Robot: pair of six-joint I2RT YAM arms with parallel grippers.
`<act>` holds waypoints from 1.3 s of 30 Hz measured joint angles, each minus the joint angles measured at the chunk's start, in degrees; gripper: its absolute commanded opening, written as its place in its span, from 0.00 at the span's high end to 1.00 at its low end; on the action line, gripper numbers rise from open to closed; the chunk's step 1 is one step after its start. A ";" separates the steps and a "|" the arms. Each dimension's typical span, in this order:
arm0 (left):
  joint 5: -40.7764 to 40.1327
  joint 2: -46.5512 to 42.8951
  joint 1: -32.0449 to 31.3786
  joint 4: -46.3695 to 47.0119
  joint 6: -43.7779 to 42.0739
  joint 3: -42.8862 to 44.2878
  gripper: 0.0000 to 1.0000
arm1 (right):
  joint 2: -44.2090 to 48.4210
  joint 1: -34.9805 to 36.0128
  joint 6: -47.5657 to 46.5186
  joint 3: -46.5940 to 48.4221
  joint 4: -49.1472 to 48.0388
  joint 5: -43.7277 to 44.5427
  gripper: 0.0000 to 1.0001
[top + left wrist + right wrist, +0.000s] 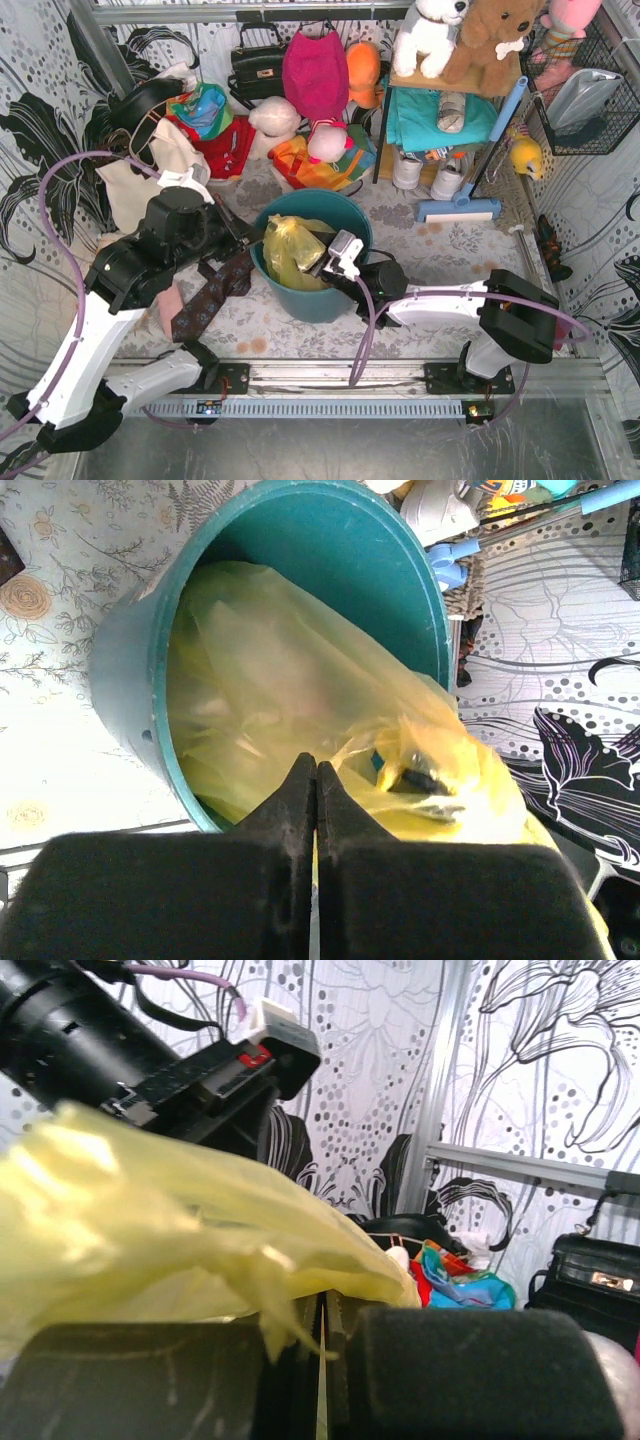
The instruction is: Tie the trash bag
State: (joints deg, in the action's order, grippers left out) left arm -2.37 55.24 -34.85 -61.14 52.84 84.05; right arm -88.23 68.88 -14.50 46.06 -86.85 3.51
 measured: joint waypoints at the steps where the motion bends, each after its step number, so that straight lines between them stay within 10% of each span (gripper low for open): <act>1: 0.04 -0.28 0.00 0.00 0.09 0.00 1.00 | -0.52 0.00 -0.24 0.33 -0.70 0.74 1.00; 29: 5.03 -2.99 0.00 3.74 -8.87 2.86 0.96 | -3.87 0.11 -3.45 5.05 4.96 5.09 1.00; 39: -3.19 -3.82 0.00 5.25 -14.23 4.98 0.75 | -3.63 0.11 -3.63 5.05 6.12 3.06 1.00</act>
State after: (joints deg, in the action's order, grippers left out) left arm -5.56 51.42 -34.85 -55.90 38.61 89.03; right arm -91.85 68.99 -18.13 51.11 -80.73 6.57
